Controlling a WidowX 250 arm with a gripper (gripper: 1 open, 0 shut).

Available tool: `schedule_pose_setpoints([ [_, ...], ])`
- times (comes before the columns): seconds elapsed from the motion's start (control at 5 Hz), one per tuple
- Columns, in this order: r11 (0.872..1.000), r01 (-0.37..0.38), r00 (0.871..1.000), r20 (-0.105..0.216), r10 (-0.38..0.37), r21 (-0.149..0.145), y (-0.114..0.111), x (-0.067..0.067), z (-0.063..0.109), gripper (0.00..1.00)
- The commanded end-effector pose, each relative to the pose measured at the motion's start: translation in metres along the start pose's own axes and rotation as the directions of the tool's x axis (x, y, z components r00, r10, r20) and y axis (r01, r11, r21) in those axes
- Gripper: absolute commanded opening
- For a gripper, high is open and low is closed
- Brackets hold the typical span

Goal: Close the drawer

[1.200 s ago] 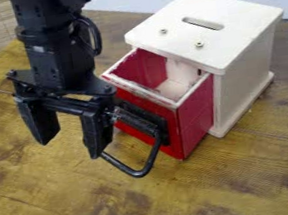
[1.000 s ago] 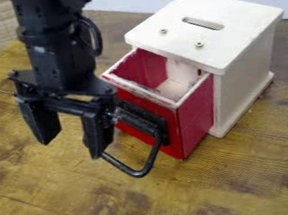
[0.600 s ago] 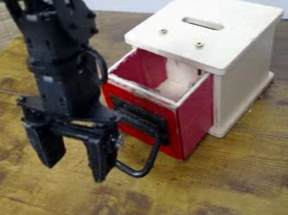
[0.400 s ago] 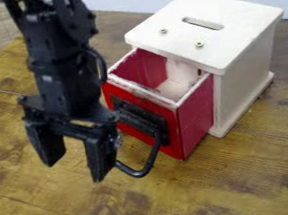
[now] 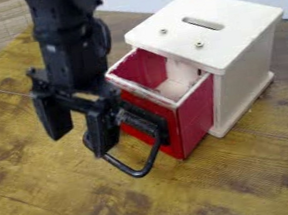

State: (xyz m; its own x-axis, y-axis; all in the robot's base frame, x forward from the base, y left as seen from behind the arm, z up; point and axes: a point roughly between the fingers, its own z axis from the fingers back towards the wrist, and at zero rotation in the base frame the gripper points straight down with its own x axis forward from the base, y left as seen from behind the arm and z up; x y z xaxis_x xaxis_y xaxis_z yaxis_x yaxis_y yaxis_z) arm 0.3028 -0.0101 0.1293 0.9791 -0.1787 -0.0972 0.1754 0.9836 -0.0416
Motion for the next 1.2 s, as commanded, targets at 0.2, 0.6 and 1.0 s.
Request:
schedule_pose_setpoints([
  [0.2,1.000,0.001,0.998,0.059,-0.002,0.009,-0.009,-0.011,0.003,1.00],
  [0.6,0.992,-0.124,0.990,0.069,0.124,0.003,-0.011,0.003,0.019,1.00],
  [1.0,0.973,-0.229,0.970,0.081,0.229,-0.012,-0.001,0.000,0.007,1.00],
])
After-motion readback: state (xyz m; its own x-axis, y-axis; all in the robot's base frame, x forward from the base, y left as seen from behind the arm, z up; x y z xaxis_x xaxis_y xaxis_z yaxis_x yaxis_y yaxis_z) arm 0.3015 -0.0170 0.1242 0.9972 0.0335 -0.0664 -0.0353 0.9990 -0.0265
